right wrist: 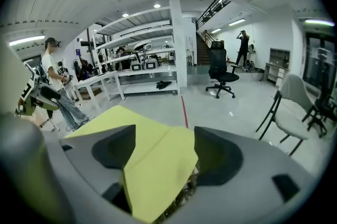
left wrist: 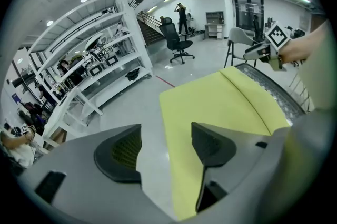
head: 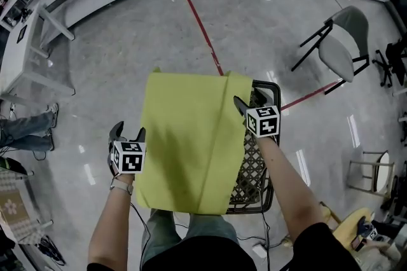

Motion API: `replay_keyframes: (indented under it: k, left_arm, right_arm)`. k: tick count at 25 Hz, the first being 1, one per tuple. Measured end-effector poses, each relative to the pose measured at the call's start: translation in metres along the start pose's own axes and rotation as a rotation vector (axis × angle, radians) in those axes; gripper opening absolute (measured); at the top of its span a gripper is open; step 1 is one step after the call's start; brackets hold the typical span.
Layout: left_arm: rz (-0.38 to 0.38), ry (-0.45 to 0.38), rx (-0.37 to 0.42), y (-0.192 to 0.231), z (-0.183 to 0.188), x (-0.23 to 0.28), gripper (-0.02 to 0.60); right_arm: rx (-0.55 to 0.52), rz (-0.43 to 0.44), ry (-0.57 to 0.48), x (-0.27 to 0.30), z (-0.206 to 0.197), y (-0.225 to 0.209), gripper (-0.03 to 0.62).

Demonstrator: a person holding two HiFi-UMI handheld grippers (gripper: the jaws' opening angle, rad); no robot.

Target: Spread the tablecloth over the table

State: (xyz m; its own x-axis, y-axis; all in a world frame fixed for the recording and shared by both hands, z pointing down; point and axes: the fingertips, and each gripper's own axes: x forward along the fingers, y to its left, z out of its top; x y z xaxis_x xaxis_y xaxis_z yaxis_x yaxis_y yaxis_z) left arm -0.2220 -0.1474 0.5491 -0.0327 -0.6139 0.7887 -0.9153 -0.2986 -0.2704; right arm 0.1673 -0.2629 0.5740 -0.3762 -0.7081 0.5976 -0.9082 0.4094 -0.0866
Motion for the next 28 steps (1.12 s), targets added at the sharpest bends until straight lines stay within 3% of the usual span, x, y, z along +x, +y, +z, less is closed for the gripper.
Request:
replay_keyframes:
  k: [8,16,28]
  left_arm:
    - [-0.044,0.027,-0.006,-0.042,-0.063,-0.032,0.295]
    - [-0.158,0.094,-0.001,-0.087,-0.126,-0.046,0.295]
    - [-0.315,0.152,0.084,-0.125,-0.176,-0.04,0.295]
  right_arm:
    - [0.089,-0.002,0.11,-0.064,-0.098,0.026,0.336]
    - [0.165,-0.003,0.182,-0.116,-0.167,0.07,0.339]
    - [0.302,-0.036,0.304,-0.183,-0.252,0.142,0.341]
